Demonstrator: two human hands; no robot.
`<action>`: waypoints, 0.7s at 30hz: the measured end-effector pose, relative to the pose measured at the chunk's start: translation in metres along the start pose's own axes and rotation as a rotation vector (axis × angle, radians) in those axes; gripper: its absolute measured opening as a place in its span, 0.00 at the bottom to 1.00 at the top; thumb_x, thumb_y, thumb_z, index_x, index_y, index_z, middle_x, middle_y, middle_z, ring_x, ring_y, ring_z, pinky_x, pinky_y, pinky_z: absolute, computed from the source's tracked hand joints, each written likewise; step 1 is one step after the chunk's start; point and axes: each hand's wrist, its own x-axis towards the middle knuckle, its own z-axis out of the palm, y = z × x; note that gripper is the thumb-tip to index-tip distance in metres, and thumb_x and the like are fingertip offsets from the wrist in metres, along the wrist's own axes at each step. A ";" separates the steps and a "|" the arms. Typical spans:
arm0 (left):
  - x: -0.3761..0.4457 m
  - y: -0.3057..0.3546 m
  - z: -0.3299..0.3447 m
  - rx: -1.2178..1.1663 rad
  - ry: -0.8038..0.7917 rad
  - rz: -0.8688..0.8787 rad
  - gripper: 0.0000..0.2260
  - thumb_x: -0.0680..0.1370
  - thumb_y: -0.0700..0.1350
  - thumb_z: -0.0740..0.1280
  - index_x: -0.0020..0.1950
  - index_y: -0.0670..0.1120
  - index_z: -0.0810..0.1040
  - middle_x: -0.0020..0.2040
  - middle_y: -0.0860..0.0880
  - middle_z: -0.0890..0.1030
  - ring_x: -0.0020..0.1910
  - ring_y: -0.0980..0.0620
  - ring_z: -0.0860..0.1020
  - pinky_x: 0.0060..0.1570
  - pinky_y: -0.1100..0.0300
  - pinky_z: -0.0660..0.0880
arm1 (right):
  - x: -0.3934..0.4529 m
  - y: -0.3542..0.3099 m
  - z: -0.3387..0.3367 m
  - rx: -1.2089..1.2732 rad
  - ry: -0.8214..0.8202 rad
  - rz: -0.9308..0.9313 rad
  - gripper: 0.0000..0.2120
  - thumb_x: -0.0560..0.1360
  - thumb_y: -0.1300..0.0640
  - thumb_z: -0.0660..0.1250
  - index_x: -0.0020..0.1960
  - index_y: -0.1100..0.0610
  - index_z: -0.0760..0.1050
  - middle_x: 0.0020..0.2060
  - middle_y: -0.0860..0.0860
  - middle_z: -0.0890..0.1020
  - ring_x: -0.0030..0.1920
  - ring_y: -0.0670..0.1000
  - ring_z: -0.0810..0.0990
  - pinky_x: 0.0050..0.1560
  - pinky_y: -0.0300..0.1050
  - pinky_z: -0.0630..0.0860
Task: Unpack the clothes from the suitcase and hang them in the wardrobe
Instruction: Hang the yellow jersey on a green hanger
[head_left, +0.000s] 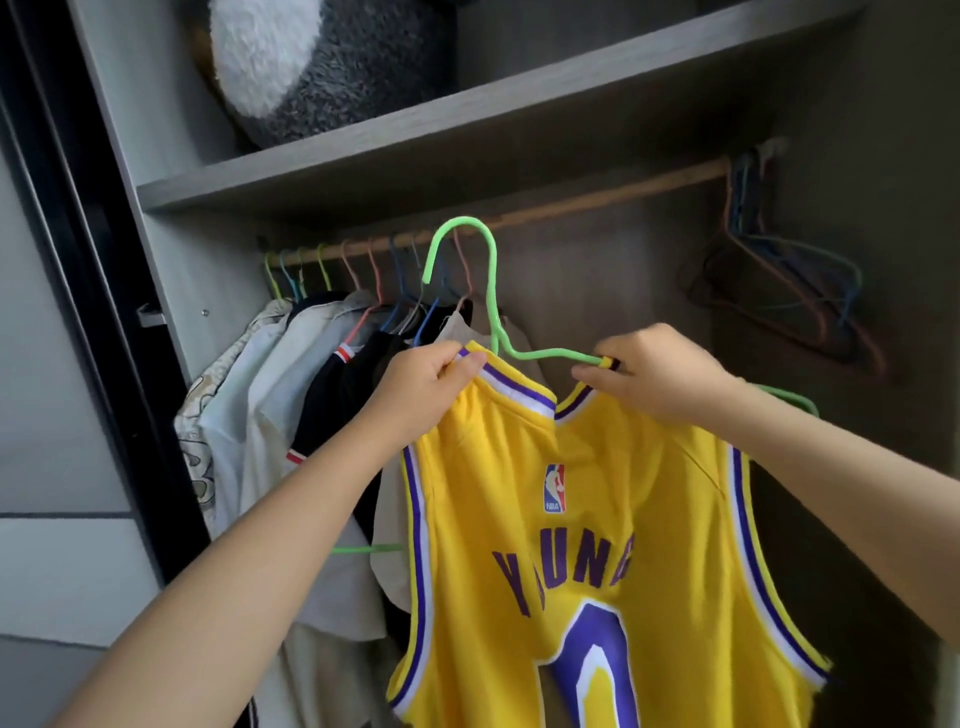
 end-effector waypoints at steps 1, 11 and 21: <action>-0.003 -0.001 0.000 0.060 -0.007 0.029 0.18 0.79 0.46 0.60 0.30 0.49 0.62 0.25 0.51 0.62 0.23 0.57 0.64 0.27 0.67 0.61 | 0.000 0.003 -0.005 0.008 0.012 0.005 0.16 0.76 0.46 0.61 0.33 0.54 0.68 0.28 0.48 0.70 0.28 0.46 0.70 0.27 0.39 0.66; -0.036 -0.055 0.010 0.201 0.086 -0.019 0.20 0.71 0.64 0.51 0.29 0.50 0.56 0.23 0.52 0.61 0.21 0.54 0.63 0.25 0.63 0.61 | -0.029 0.034 -0.030 0.143 0.018 0.174 0.16 0.70 0.51 0.69 0.53 0.60 0.78 0.41 0.51 0.75 0.43 0.48 0.72 0.42 0.41 0.67; -0.030 -0.072 0.035 0.101 -0.026 -0.119 0.37 0.55 0.82 0.41 0.26 0.47 0.57 0.23 0.52 0.58 0.23 0.56 0.60 0.26 0.66 0.62 | -0.081 0.056 -0.039 0.064 -0.264 0.290 0.09 0.74 0.50 0.64 0.36 0.52 0.72 0.33 0.49 0.76 0.35 0.44 0.74 0.30 0.29 0.71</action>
